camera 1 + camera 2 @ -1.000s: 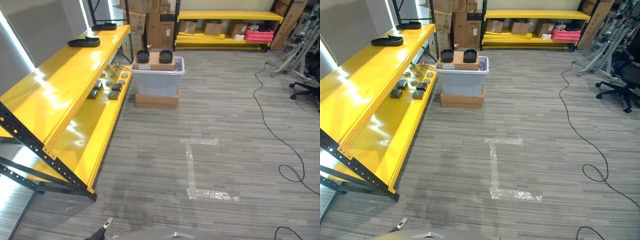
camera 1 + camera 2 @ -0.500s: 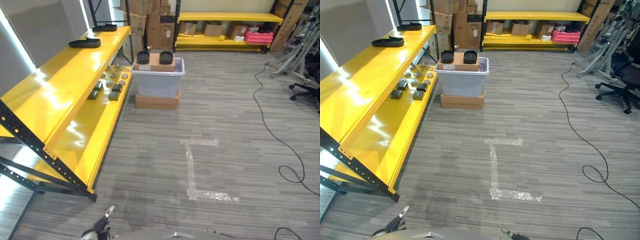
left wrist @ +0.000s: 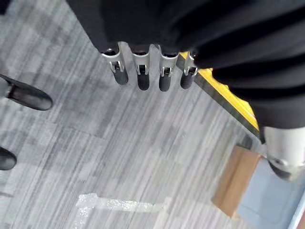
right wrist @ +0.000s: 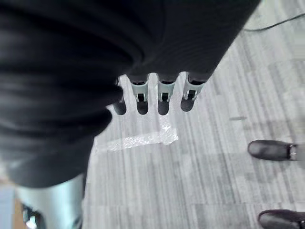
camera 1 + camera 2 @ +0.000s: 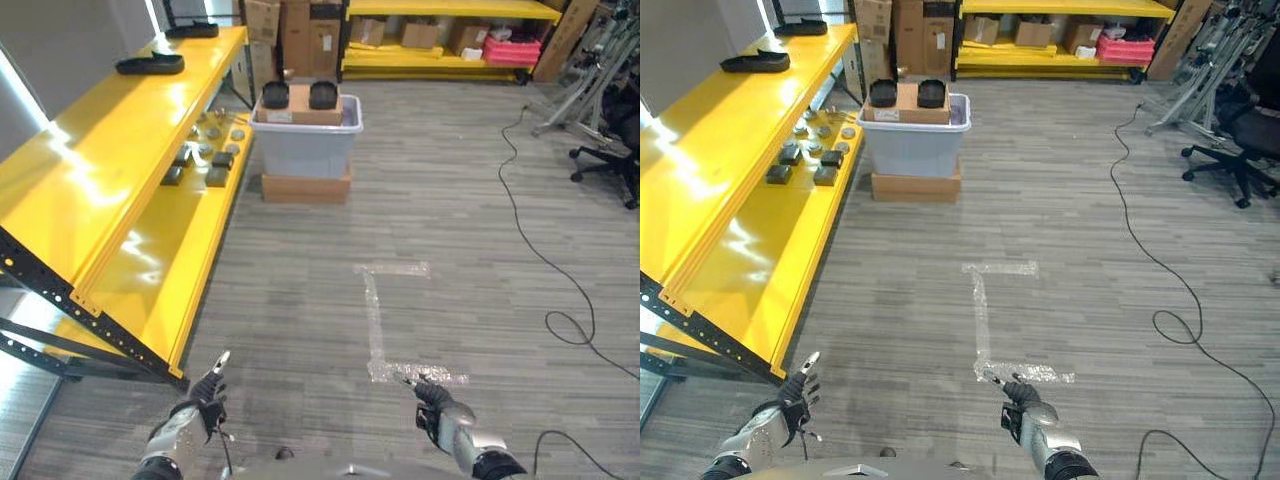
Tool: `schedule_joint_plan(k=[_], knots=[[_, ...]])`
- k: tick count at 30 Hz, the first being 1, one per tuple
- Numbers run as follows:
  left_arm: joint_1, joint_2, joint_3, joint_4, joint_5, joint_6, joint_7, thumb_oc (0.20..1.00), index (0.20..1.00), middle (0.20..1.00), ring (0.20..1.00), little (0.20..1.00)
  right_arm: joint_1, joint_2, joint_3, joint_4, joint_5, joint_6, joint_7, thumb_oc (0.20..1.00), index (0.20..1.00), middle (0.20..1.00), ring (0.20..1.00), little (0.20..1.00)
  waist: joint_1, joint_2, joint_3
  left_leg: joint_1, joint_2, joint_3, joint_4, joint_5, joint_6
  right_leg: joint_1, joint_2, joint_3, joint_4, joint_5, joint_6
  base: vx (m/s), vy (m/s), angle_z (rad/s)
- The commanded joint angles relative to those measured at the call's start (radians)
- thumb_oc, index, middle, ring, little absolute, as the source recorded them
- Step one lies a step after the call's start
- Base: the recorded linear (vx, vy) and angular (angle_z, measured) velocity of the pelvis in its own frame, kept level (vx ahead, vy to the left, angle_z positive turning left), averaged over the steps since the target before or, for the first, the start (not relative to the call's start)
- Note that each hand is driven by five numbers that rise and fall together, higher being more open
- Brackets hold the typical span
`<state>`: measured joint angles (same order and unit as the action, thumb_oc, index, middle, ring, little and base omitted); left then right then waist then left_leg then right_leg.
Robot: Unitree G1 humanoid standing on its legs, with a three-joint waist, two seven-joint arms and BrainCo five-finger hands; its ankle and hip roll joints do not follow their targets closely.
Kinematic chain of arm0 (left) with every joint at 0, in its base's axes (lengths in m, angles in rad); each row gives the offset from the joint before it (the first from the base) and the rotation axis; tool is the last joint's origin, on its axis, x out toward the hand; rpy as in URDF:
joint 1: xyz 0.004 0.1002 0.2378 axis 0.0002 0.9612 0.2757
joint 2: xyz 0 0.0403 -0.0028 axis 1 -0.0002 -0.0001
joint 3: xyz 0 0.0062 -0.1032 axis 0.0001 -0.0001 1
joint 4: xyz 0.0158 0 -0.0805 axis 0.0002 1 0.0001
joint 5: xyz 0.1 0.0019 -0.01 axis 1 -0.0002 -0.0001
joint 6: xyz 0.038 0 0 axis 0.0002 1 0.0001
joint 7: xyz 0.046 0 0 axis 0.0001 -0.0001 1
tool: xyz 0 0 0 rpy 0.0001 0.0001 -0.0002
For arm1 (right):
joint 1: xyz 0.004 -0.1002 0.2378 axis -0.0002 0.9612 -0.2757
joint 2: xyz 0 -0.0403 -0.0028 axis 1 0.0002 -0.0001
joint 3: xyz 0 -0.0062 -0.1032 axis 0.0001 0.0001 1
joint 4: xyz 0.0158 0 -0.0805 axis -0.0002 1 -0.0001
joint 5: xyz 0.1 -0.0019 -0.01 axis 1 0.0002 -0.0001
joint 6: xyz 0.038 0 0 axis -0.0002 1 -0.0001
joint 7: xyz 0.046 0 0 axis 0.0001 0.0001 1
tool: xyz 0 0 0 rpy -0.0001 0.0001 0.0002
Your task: Move parts from the plastic box to the shelf.
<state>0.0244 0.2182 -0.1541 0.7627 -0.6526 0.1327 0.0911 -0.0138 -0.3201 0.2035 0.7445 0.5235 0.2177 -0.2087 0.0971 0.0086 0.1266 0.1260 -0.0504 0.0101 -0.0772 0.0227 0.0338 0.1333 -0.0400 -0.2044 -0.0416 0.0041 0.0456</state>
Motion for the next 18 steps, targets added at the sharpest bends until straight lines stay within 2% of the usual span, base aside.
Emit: schedule_joint_plan(k=[1,5,7,8,9,10,12,13,14,17,18], knots=[[-0.031,-0.004,0.030,0.078,0.049,-0.031,0.025,1.000,1.000,1.000,1.000,1.000,-0.014,0.007,0.015,0.011,0.017,-0.005,-0.037,1.000,1.000,1.000,1.000,1.000,0.013,-0.028,-0.013,-0.047,-0.016,0.031,0.115,-0.124,0.023,-0.093,-0.085,0.069,0.108,0.003,0.103,0.00,0.130,-0.15],[-0.030,0.007,0.039,0.120,0.048,-0.050,0.025,1.000,1.000,1.000,1.000,1.000,-0.013,0.013,0.007,0.019,0.025,-0.037,-0.035,1.000,1.000,1.000,1.000,1.000,0.002,-0.027,0.022,-0.079,-0.049,0.001,0.167,-0.146,0.073,-0.189,-0.095,0.092,0.288,0.022,0.112,0.00,0.137,-0.19],[-0.029,0.021,0.034,0.114,0.058,-0.057,0.024,1.000,1.000,1.000,1.000,1.000,-0.004,0.017,0.006,0.008,0.028,-0.060,-0.033,1.000,1.000,1.000,1.000,1.000,0.000,-0.024,0.047,-0.097,-0.067,-0.018,0.194,-0.158,0.102,-0.286,-0.100,0.095,0.439,0.070,0.134,-0.03,0.134,-0.11],[-0.028,0.025,0.034,0.110,0.049,-0.055,0.029,1.000,1.000,1.000,1.000,1.000,-0.001,0.017,0.004,0.004,0.029,-0.072,-0.028,1.000,1.000,1.000,1.000,1.000,0.000,-0.018,0.055,-0.103,-0.067,-0.018,0.204,-0.161,0.108,-0.319,-0.099,0.094,0.503,0.086,0.135,-0.02,0.158,-0.20],[-0.018,0.033,0.042,0.105,0.008,-0.068,0.038,1.000,1.000,1.000,1.000,1.000,0.005,0.013,0.008,-0.023,0.026,-0.087,-0.016,1.000,1.000,1.000,1.000,1.000,-0.001,-0.012,0.075,-0.121,-0.075,-0.017,0.233,-0.172,0.121,-0.407,-0.101,0.076,0.579,0.134,0.131,0.00,0.126,-0.17],[-0.017,0.033,0.043,0.106,0.007,-0.068,0.038,1.000,1.000,1.000,1.000,1.000,0.006,0.013,0.008,-0.024,0.025,-0.086,-0.016,1.000,1.000,1.000,1.000,1.000,-0.001,-0.012,0.075,-0.123,-0.075,-0.017,0.235,-0.174,0.121,-0.409,-0.101,0.075,0.578,0.136,0.131,0.05,0.082,-0.35],[-0.014,0.031,0.058,0.114,0.016,-0.074,0.025,1.000,1.000,1.000,1.000,1.000,0.007,0.012,0.016,-0.034,0.017,-0.080,0.001,1.000,1.000,1.000,1.000,1.000,-0.005,-0.028,0.082,-0.117,-0.094,-0.020,0.249,-0.192,0.118,-0.407,-0.104,0.061,0.478,0.164,0.143,0.23,-0.064,-0.27],[-0.013,0.033,0.063,0.130,0.030,-0.083,0.009,1.000,1.000,1.000,1.000,1.000,-0.001,0.006,0.022,-0.020,0.010,-0.086,0.016,1.000,1.000,1.000,1.000,1.000,-0.009,-0.057,0.085,-0.099,-0.119,-0.037,0.262,-0.225,0.110,-0.385,-0.119,0.060,0.310,0.191,0.164,0.43,-0.159,-0.16],[-0.011,0.032,0.061,0.139,0.030,-0.087,0.002,1.000,1.000,1.000,1.000,1.000,-0.005,0.002,0.022,-0.012,0.007,-0.088,0.027,1.000,1.000,1.000,1.000,1.000,-0.010,-0.066,0.084,-0.087,-0.124,-0.048,0.267,-0.239,0.105,-0.371,-0.126,0.063,0.227,0.191,0.168,0.46,-0.174,-0.20],[0.003,0.027,0.056,0.160,0.046,-0.106,-0.012,1.000,1.000,1.000,1.000,1.000,-0.009,0.001,0.014,0.005,0.001,-0.074,0.051,1.000,1.000,1.000,1.000,1.000,-0.016,-0.083,0.077,-0.046,-0.118,-0.076,0.283,-0.280,0.091,-0.351,-0.147,0.088,0.030,0.204,0.189,0.46,-0.154,0.08],[0.005,0.027,0.057,0.161,0.050,-0.108,-0.015,1.000,1.000,1.000,1.000,1.000,-0.008,0.002,0.011,0.008,0.000,-0.075,0.053,1.000,1.000,1.000,1.000,1.000,-0.016,-0.083,0.077,-0.041,-0.114,-0.079,0.287,-0.285,0.089,-0.347,-0.148,0.089,0.017,0.207,0.191,0.55,-0.191,0.11]])
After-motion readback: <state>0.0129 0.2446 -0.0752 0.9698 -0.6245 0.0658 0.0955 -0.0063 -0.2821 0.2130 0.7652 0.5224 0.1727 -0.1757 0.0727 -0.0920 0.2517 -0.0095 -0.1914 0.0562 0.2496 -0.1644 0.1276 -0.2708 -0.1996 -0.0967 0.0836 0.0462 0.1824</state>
